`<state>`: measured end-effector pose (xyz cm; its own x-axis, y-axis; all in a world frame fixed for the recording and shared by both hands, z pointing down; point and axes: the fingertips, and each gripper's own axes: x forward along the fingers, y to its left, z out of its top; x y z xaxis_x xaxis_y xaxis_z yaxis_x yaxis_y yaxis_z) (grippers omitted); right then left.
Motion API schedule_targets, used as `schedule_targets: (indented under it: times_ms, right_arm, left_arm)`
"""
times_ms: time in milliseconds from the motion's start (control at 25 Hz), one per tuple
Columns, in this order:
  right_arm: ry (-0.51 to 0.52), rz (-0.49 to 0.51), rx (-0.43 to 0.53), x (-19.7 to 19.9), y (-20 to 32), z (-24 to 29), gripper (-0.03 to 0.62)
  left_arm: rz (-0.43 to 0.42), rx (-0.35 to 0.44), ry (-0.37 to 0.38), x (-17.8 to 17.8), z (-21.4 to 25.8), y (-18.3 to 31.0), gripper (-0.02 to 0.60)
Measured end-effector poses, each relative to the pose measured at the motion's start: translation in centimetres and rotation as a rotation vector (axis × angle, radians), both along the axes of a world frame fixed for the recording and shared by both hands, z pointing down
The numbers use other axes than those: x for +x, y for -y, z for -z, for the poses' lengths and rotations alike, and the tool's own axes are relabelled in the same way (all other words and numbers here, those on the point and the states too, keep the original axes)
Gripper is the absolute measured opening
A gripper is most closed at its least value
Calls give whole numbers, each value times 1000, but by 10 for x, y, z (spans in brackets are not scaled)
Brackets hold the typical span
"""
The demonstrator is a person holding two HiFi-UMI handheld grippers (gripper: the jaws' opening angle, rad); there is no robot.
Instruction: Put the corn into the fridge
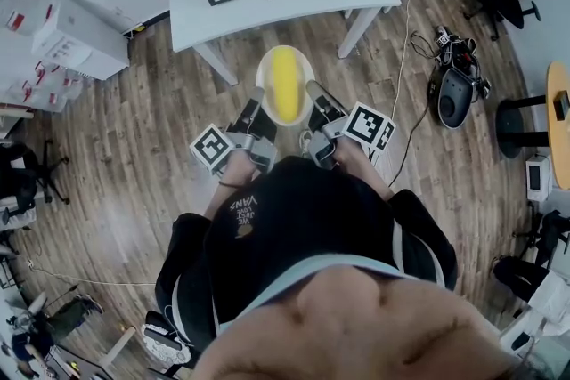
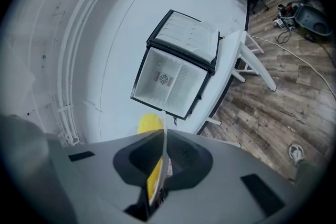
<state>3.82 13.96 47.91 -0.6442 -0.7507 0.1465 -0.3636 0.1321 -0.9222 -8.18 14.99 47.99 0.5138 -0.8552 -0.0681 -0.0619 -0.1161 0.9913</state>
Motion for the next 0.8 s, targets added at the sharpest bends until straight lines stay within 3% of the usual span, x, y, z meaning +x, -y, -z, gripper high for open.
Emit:
schedule_targets:
  times_ms: [800]
  right_arm:
    - [7,132,-1,4,86,-3,23]
  left_arm:
    - [120,-15,24,6,-5,69,29]
